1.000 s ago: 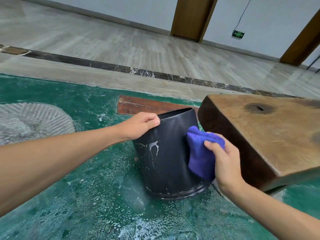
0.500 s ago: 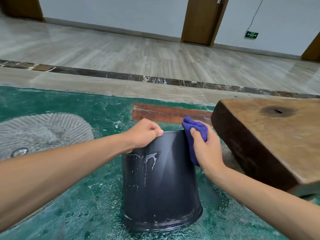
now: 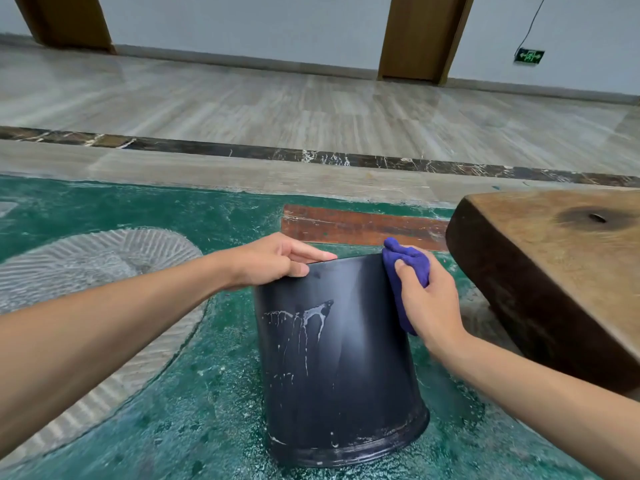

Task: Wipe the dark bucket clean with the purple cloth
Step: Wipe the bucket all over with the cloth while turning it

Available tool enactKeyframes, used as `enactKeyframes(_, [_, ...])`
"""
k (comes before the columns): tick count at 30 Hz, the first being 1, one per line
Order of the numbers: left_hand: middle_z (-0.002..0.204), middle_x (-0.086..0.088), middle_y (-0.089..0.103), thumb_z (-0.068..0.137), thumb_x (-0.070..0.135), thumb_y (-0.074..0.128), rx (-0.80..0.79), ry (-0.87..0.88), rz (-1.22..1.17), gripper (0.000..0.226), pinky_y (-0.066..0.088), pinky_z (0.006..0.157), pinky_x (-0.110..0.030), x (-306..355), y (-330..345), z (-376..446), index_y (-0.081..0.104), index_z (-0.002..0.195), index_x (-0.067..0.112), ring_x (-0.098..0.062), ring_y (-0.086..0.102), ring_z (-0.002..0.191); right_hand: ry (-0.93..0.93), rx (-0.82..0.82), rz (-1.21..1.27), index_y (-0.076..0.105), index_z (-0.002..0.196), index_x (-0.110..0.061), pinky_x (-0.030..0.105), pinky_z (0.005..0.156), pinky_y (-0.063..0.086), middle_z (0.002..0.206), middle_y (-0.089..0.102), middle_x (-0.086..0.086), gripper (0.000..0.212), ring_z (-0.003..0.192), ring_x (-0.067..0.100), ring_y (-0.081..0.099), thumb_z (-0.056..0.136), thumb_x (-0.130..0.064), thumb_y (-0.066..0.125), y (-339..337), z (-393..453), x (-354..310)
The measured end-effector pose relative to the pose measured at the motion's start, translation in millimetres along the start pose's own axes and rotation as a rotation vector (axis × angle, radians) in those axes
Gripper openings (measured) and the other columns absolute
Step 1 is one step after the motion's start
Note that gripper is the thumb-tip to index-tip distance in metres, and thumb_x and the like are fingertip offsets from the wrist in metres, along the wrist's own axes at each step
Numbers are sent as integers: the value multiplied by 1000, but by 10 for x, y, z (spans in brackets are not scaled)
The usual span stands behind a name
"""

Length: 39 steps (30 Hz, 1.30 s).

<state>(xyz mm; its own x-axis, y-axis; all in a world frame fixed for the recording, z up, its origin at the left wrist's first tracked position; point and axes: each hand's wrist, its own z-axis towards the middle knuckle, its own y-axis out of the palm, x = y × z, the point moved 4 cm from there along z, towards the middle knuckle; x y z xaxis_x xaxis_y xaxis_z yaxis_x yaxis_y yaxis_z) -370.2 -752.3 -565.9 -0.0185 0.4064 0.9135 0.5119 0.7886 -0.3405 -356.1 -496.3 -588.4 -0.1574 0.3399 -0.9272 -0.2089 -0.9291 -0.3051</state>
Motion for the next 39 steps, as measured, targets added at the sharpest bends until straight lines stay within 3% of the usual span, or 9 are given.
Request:
enactKeyframes(5, [93,0,77,89,3,55,193,-18,-123,26,51,81,-25,8,132,159,74,100,18,-14,67,88,-10,23,-78,68,115,-46,7,83,39,94,62,-52,23,95,-28,55,97,-33,60,-28,71,-46])
enactKeyframes(9, [94,-7,78,87,-1,52,188,-33,-136,30,55,76,-24,53,185,241,77,95,15,-12,70,81,-67,11,-165,66,123,-46,18,91,43,103,68,-42,29,102,-13,61,96,-35,60,-11,26,-101])
enactKeyframes(13, [88,-6,78,88,-5,49,186,-41,-180,35,53,64,-18,72,222,279,77,88,17,-11,69,74,-209,-86,-234,66,129,-41,26,107,44,134,64,-26,35,128,-5,57,95,-31,64,103,-90,-170])
enactKeyframes(20, [96,-9,73,90,-10,44,259,-66,-193,38,44,95,-27,18,155,307,73,101,11,-17,62,92,-490,-446,-351,69,129,-32,56,125,21,151,52,-10,48,146,7,37,85,-15,74,386,-473,-137])
enactKeyframes(25, [94,-11,73,91,-9,44,258,-75,-174,39,49,79,-22,60,165,291,74,96,16,-17,65,84,-659,-647,-510,71,126,-30,49,126,20,147,57,-10,51,145,8,42,76,-23,67,314,-806,12])
enactKeyframes(29, [94,-9,74,90,-9,47,273,-74,-163,38,49,93,-29,120,203,297,74,101,16,-19,65,91,-751,-772,-611,74,120,-30,50,119,35,138,65,-13,50,138,6,51,71,-30,63,165,-1212,167])
enactKeyframes(35, [106,-13,75,89,-7,49,246,-81,-118,37,48,103,-35,209,268,243,75,108,11,-23,67,103,-519,-884,-722,70,112,-49,32,107,51,124,67,-34,44,125,-2,61,70,-40,60,3,-1704,292])
enactKeyframes(37, [106,-9,76,88,-6,50,225,-68,-71,37,49,102,-33,268,314,232,75,110,11,-20,68,106,-339,-890,-699,64,107,-51,29,93,55,100,74,-21,37,98,5,70,73,-41,52,-13,-1713,279])
enactKeyframes(39, [105,-5,76,88,-4,51,193,-49,-20,37,52,97,-29,343,371,235,76,110,14,-17,69,105,-176,-867,-411,70,94,-35,28,73,56,79,71,-8,27,72,2,63,75,-28,54,-37,-1602,174])
